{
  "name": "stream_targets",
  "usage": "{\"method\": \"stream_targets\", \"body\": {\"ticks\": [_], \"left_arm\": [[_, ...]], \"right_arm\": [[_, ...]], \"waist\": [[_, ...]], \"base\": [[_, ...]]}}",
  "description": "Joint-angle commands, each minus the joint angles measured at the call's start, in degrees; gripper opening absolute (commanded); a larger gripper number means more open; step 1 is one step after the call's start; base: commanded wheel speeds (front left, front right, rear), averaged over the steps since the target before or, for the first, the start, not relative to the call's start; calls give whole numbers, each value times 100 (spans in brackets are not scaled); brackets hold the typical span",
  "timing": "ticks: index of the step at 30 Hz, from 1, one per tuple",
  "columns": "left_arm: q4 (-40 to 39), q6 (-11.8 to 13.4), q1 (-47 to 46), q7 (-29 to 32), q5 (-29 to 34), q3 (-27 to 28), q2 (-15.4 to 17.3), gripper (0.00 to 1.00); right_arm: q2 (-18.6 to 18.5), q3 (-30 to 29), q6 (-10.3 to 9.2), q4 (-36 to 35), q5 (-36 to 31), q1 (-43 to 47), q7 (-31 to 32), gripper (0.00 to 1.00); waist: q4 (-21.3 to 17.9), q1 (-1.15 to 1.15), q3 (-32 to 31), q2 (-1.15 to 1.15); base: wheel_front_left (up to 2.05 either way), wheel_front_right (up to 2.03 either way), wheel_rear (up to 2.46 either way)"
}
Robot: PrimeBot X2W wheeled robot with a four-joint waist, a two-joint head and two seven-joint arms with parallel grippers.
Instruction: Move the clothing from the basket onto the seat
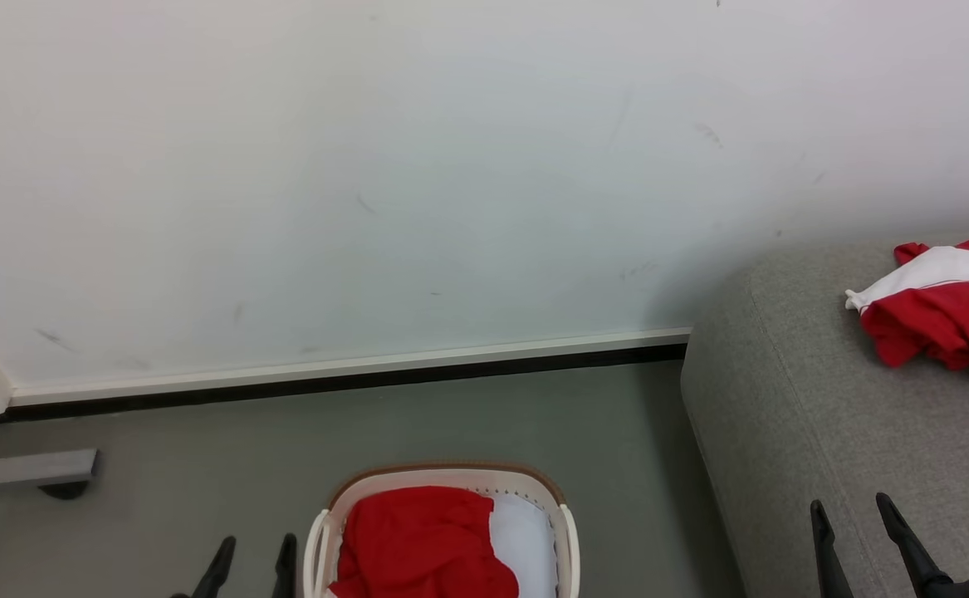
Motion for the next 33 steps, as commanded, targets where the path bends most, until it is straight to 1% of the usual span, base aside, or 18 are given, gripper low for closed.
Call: {"method": "stream_targets", "body": {"ticks": [1, 9, 13, 23, 28, 33], "left_arm": [[12, -43, 67, -2, 72, 67, -14, 100], [57, -267, 27, -3, 394, 446, -212, 100], [81, -325, 7, -3, 475, 523, -258, 100], [19, -373, -122, -3, 576, 588, -346, 100], [57, -371, -401, -3, 602, 349, -311, 100], [396, -371, -1067, -2, 527, -178, -12, 100]], "right_arm": [[-21, 2, -14, 34, 82, 59, -18, 100], [-20, 121, -14, 138, 178, 14, -18, 100], [-20, 151, -14, 165, 214, -26, -18, 100], [-19, 184, -14, 123, 215, -69, -19, 100], [-19, 226, -15, 46, 198, -170, -19, 100], [-17, 297, -15, -145, 258, -474, -15, 100]], "waist": [[9, 1, -2, 0], [63, 1, 26, 0], [52, 1, 36, 0], [-50, 1, 151, 0], [-162, 1, 438, 0], [-344, 1, 1147, 0]], "base": [[0, 0, 0], [0, 0, 0], [0, 0, 0], [0, 0, 0], [0, 0, 0], [0, 0, 0]]}}
